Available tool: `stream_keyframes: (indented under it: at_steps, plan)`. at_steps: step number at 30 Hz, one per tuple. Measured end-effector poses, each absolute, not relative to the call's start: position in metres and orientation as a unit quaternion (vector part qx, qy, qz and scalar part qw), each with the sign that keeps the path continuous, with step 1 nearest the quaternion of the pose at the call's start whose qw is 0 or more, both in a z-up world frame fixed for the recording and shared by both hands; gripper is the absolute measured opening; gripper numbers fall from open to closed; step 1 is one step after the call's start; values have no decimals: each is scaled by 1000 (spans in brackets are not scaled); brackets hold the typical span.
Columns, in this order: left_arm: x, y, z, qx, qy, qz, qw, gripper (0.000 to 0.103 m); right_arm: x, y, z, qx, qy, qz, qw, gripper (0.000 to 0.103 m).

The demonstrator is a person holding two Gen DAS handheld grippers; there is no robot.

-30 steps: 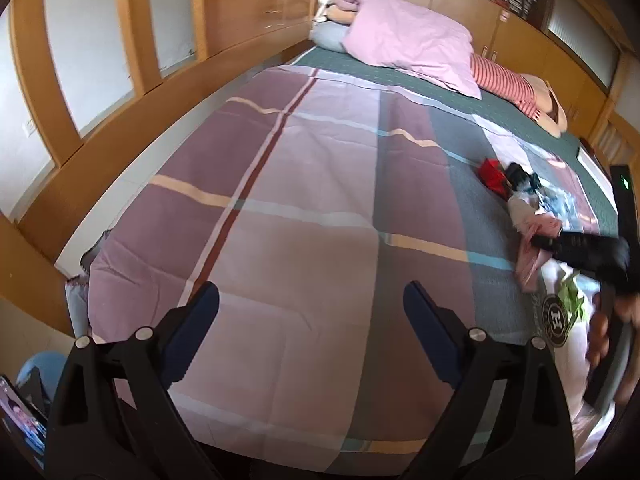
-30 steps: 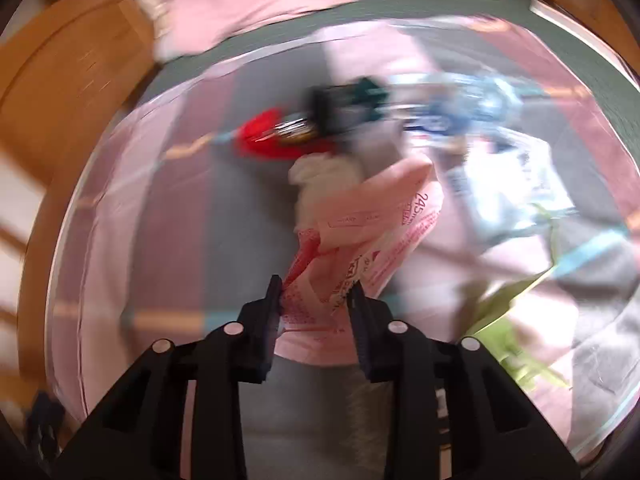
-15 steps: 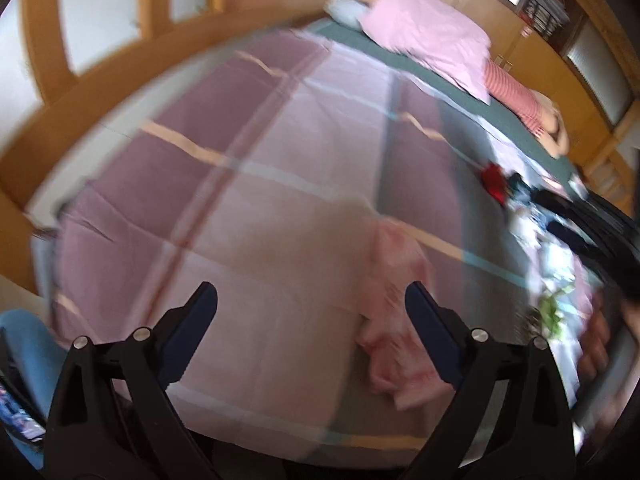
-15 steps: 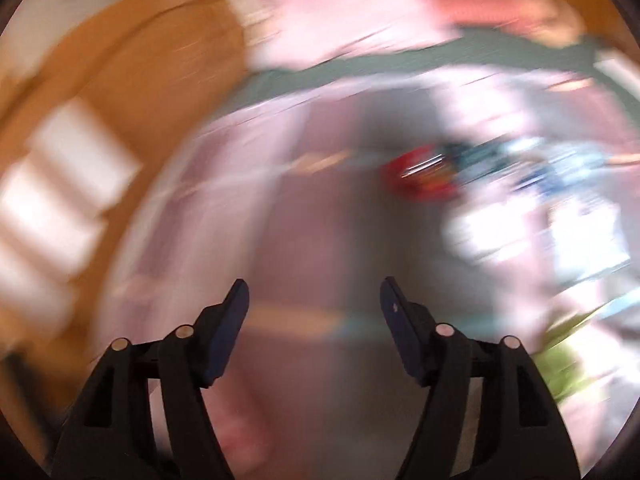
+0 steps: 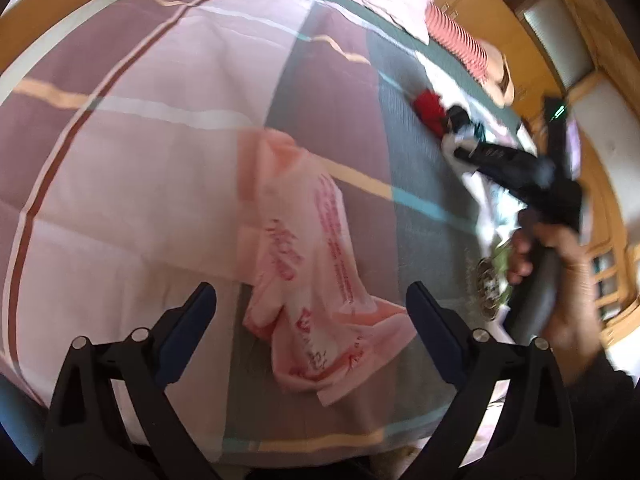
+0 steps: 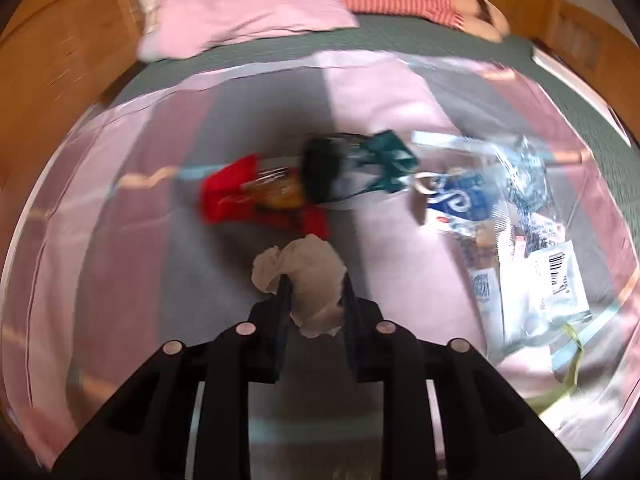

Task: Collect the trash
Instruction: 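Grasp the pink wipes package with the left gripper while the right gripper grasps the white tissue, then carry the pink package and tissue into the wastebasket and open both grippers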

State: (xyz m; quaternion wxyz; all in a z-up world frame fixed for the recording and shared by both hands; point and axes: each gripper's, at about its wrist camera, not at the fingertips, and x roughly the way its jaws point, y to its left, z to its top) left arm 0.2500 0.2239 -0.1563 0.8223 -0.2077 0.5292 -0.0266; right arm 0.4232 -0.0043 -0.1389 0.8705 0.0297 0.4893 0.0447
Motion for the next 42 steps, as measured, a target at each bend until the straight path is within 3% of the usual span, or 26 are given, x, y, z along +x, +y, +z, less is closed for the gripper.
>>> stream_keyframes:
  at_steps: [5, 9, 22, 31, 42]
  plan:
    - [252, 210, -160, -172, 536, -26, 826, 47, 369, 6, -119, 41, 498, 103, 860, 24]
    - [248, 217, -156, -163, 533, -13, 831, 35, 327, 11, -113, 68, 517, 118, 845, 24]
    - [221, 237, -90, -87, 422, 78, 899, 33, 223, 18, -76, 155, 474, 108, 860, 24]
    - [201, 244, -68, -49, 375, 113, 919, 33, 196, 46, -66, 90, 426, 66, 898, 24]
    - [193, 259, -58, -77, 362, 117, 922, 33, 185, 68, -53, 14, 383, 41, 923, 24]
